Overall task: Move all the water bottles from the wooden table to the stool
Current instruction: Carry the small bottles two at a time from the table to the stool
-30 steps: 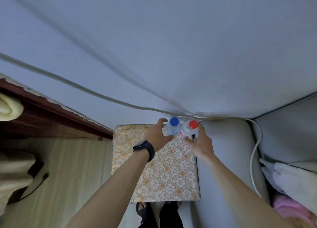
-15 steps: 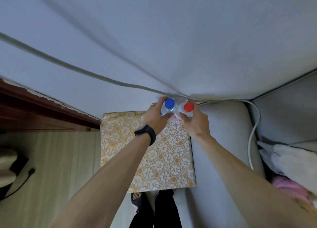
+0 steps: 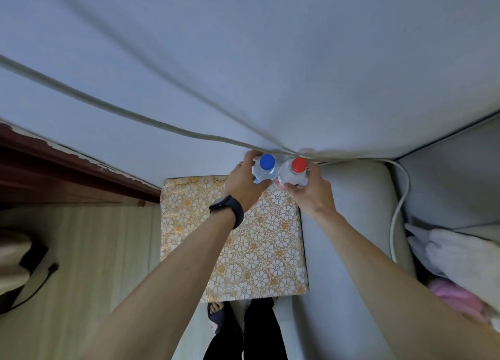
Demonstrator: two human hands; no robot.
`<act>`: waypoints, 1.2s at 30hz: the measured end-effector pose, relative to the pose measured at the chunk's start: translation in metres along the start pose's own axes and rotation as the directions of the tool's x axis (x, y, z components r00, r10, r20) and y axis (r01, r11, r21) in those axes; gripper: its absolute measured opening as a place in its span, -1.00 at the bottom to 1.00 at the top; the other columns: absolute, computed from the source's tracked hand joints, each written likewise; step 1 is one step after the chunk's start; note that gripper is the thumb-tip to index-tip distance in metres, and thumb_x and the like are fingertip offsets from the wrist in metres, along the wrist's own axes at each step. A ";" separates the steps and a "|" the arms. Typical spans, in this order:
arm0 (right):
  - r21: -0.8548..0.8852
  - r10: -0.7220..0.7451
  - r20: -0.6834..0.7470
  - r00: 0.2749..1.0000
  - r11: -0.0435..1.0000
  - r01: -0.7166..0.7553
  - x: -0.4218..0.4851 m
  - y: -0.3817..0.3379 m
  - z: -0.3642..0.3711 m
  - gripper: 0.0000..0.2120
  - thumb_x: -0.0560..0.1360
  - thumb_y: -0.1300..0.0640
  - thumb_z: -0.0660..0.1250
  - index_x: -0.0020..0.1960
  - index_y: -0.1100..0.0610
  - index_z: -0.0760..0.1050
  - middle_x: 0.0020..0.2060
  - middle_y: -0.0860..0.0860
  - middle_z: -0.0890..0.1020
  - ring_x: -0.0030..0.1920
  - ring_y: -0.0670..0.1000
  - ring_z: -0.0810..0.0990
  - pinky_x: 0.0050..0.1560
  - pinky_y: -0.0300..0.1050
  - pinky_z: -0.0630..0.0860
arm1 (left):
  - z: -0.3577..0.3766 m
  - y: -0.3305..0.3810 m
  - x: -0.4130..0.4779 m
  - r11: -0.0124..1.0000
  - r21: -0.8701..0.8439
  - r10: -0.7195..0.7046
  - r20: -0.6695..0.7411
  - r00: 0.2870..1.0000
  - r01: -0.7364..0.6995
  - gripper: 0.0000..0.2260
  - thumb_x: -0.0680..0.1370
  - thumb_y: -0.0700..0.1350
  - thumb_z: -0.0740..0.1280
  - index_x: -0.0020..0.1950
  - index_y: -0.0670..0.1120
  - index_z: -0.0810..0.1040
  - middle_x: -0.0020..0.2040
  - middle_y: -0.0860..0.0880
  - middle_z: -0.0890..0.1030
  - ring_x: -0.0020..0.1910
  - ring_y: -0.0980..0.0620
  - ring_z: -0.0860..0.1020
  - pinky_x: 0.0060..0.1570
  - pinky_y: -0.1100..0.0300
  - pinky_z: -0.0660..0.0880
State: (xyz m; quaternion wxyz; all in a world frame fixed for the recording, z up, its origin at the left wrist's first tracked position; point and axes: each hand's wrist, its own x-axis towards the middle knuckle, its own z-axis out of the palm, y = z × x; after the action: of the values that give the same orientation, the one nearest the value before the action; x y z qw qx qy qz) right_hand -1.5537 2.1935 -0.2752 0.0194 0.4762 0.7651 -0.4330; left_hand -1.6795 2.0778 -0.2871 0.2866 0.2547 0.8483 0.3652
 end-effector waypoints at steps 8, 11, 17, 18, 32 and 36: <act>-0.069 0.069 0.009 0.998 0.995 -0.068 -0.014 0.002 -0.003 -0.38 0.49 0.03 0.47 0.41 0.15 0.25 0.26 0.16 0.56 0.13 0.16 0.62 0.15 0.07 0.53 | -0.007 -0.008 -0.014 0.993 0.077 -0.089 0.041 0.995 0.086 -0.37 0.48 -0.07 0.48 0.45 0.07 0.24 0.34 -0.07 0.52 0.14 -0.06 0.60 0.10 -0.05 0.59; -0.073 0.101 0.029 0.994 0.992 -0.099 -0.037 0.000 -0.004 -0.37 0.52 0.03 0.44 0.46 0.12 0.23 0.31 0.12 0.52 0.21 0.14 0.57 0.20 0.05 0.50 | -0.020 -0.015 -0.033 0.980 0.151 -0.142 0.099 0.985 0.126 -0.43 0.51 -0.05 0.43 0.45 0.06 0.25 0.33 -0.09 0.50 0.09 -0.02 0.55 0.01 0.11 0.53; -0.145 -0.115 0.097 0.989 0.981 0.128 -0.111 -0.044 -0.025 -0.64 0.57 -0.06 0.33 0.35 -0.06 0.49 0.30 -0.07 0.56 0.30 0.03 0.52 0.30 -0.12 0.39 | -0.085 0.013 -0.086 0.957 0.270 -0.140 0.120 0.983 0.104 -0.56 0.58 0.06 0.31 0.44 0.09 0.34 0.31 -0.06 0.52 0.06 -0.01 0.57 -0.08 0.12 0.54; -0.151 -0.168 0.085 0.982 0.972 0.180 -0.125 -0.056 -0.030 -0.67 0.56 -0.08 0.33 0.30 -0.08 0.53 0.26 -0.09 0.59 0.26 0.01 0.54 0.30 -0.10 0.42 | -0.101 0.021 -0.097 0.955 0.283 -0.122 0.106 0.987 0.088 -0.58 0.58 0.07 0.29 0.43 0.10 0.35 0.29 -0.06 0.54 0.03 -0.01 0.58 -0.07 0.10 0.56; -0.161 -0.677 0.123 0.725 0.708 0.688 -0.272 -0.230 -0.049 -0.83 0.55 0.01 0.39 0.11 0.00 0.66 0.16 -0.07 0.64 0.33 -0.03 0.40 0.34 -0.25 0.19 | -0.287 0.056 -0.286 0.955 0.185 -0.152 -0.371 0.916 0.234 -0.65 0.56 0.09 0.29 0.35 0.14 0.49 0.30 0.04 0.56 0.25 -0.01 0.52 0.20 0.03 0.51; -0.147 -0.777 0.283 0.563 0.545 0.826 -0.286 -0.271 -0.033 -0.80 0.57 0.01 0.36 0.13 0.03 0.66 0.17 -0.07 0.63 0.28 -0.16 0.28 0.33 -0.27 0.15 | -0.308 0.045 -0.337 0.915 0.117 -0.266 -0.543 0.796 0.385 -0.68 0.57 0.10 0.27 0.33 0.16 0.49 0.27 0.02 0.57 0.25 -0.04 0.51 0.23 0.04 0.45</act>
State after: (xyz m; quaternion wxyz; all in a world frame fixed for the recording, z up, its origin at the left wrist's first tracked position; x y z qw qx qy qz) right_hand -1.5871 1.9656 0.0461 -0.0477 0.0228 0.9425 -0.3299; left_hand -1.6387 1.7426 0.0243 0.0770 0.0270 0.9599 0.2681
